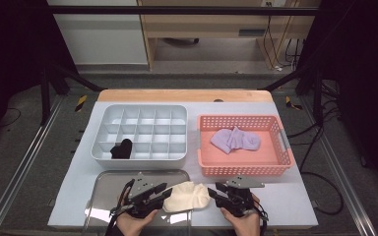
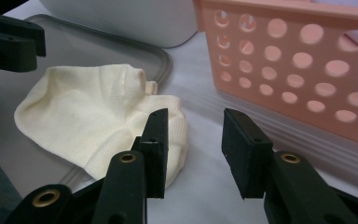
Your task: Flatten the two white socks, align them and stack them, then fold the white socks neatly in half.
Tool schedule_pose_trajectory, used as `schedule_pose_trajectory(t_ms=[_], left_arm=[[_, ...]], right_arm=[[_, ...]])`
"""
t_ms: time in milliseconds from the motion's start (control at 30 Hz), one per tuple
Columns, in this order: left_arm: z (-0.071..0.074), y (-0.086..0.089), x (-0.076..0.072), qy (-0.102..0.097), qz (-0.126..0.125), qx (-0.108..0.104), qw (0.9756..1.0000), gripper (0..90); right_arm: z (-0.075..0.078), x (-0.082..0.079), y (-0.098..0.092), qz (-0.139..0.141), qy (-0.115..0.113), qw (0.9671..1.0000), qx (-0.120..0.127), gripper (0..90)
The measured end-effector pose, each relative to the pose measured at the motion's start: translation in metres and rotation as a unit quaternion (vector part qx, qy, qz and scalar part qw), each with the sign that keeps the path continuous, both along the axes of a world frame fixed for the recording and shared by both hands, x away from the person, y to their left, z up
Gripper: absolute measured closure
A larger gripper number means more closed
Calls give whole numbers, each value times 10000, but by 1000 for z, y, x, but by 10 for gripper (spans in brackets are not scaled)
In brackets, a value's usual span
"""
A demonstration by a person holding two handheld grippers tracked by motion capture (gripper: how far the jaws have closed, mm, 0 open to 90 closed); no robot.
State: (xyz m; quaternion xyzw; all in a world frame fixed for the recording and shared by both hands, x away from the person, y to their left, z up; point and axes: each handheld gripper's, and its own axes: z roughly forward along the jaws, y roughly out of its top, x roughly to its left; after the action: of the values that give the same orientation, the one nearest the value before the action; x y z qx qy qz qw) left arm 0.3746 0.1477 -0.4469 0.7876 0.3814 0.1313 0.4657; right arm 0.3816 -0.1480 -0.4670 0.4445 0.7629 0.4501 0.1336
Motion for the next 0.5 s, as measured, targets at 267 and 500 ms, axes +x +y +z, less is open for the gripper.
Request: schedule_pose_trajectory(t_ms=[267, 500], left_arm=[[-7, -29, 7, 82, -350, 143, 9992, 890], [-18, -43, 6, 115, -423, 311, 9986, 889]], right_arm=[[-1, -1, -4, -18, 84, 10000, 7, 633], [-3, -2, -1, 2, 150, 9999, 5, 636]])
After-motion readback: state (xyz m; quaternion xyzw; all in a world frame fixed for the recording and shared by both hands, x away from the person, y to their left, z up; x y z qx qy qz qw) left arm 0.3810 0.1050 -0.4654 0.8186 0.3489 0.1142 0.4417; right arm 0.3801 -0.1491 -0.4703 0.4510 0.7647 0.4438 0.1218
